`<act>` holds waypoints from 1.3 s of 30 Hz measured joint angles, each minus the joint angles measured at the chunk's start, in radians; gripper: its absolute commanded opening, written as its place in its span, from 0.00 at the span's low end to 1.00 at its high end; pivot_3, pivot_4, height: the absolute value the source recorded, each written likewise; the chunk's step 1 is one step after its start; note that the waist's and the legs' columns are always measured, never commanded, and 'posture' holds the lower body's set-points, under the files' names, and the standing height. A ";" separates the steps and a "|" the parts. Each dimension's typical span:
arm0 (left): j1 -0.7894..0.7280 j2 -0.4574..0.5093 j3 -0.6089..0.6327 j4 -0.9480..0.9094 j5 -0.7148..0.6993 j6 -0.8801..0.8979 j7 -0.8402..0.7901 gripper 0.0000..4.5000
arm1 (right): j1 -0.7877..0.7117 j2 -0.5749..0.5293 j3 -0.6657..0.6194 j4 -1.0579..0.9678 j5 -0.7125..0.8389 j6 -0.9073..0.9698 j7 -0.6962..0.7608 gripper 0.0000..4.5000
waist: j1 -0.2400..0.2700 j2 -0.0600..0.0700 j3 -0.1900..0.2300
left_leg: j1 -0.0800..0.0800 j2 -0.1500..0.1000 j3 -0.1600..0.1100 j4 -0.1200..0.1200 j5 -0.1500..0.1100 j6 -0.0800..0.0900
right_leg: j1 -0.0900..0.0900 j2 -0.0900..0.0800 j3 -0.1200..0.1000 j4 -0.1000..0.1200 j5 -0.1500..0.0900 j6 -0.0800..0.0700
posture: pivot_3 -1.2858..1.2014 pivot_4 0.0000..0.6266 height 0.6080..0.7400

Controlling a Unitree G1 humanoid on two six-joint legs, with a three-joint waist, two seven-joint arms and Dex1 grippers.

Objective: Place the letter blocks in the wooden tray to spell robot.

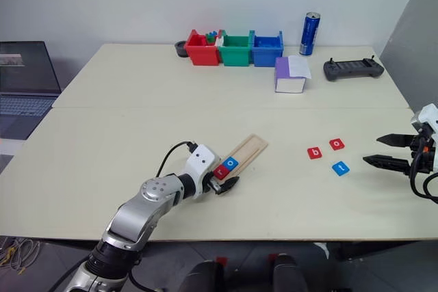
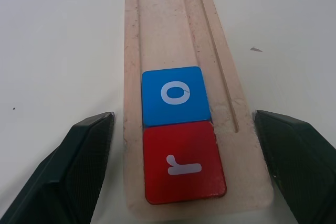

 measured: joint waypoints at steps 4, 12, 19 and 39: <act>0.005 -0.014 0.010 -0.003 -0.003 0.017 0.001 1.00 | 0.019 0.000 -0.013 -0.008 0.003 0.009 -0.009 0.99 | 0.001 0.000 0.000 | 0.000 0.000 0.000 0.000 0.000 0.000 | 0.000 0.000 0.000 0.000 0.000 0.000 | 0.52 0.24 1.00; 0.015 -0.051 0.048 0.001 -0.025 0.041 0.000 0.96 | 0.035 0.000 -0.020 -0.018 0.003 0.012 -0.015 1.00 | 0.001 0.000 0.000 | 0.000 0.000 0.000 0.001 0.000 0.000 | 0.000 0.000 0.000 0.000 0.000 0.000 | 0.52 0.24 1.00; 0.019 -0.048 0.045 0.013 -0.019 0.019 -0.014 0.75 | 0.039 0.000 -0.025 -0.023 0.004 0.013 -0.016 1.00 | 0.001 0.000 -0.001 | 0.000 0.000 0.000 0.001 0.000 0.000 | 0.000 0.000 0.000 0.000 0.000 0.000 | 0.52 0.24 1.00; 0.002 0.000 0.027 0.051 -0.012 -0.046 -0.093 0.75 | 0.066 -0.001 -0.057 -0.091 0.036 0.027 0.000 1.00 | 0.001 0.001 -0.002 | 0.000 0.000 0.000 0.000 0.000 0.000 | 0.001 0.000 0.000 0.000 0.000 0.000 | 0.52 0.24 1.00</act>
